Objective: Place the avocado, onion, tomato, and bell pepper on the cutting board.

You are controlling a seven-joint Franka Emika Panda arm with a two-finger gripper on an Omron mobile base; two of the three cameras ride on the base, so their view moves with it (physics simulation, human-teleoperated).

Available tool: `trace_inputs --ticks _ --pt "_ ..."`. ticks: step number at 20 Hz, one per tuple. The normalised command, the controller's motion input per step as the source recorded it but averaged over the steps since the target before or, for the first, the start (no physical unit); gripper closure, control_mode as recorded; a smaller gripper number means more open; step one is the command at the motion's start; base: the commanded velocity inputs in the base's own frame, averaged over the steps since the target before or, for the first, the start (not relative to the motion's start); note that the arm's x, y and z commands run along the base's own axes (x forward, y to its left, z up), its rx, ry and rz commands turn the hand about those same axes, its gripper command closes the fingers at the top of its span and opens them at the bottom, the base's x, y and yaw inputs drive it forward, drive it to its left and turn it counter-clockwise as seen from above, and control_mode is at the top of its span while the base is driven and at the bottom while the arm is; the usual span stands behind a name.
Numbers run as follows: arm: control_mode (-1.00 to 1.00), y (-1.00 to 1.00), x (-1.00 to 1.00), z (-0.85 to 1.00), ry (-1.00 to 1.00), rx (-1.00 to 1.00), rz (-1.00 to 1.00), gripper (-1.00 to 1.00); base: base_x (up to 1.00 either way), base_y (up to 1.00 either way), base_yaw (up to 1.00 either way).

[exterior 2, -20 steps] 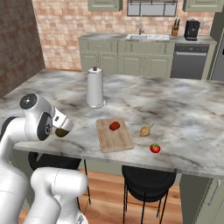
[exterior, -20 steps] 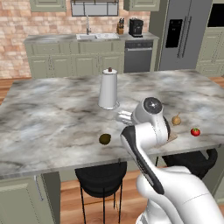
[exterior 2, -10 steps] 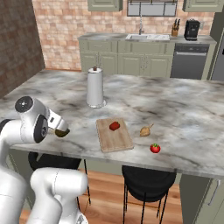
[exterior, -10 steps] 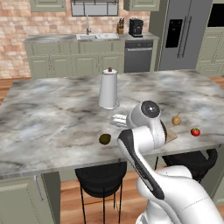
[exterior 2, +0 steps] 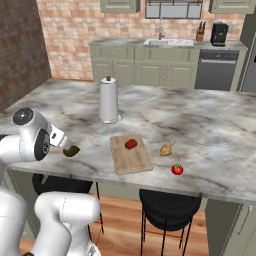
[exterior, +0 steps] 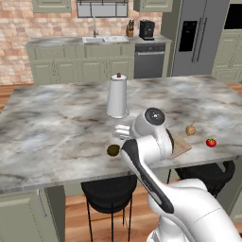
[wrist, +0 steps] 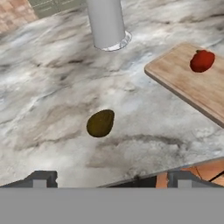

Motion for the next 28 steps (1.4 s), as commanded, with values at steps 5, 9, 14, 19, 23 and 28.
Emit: trace_inputs --ticks 5,9,14,19,23,28 --pt "-1.00 0.07 0.00 0.00 0.19 0.08 -0.01 -1.00 0.00 0.00 0.00" --pt "-1.00 0.02 0.00 0.00 0.18 0.07 -0.06 -1.00 0.00 0.00 0.00" --pt "-1.00 0.12 0.00 0.00 0.01 0.00 -0.11 -1.00 0.00 0.00 0.00" --pt "-1.00 0.09 0.00 0.00 0.00 0.00 -0.19 -1.00 0.00 0.00 0.00" --pt "-1.00 0.00 0.00 0.00 0.00 0.00 -0.12 -1.00 0.00 0.00 0.00" --pt "-1.00 0.00 0.01 0.00 0.02 0.00 -0.03 -1.00 0.00 0.00 0.00"
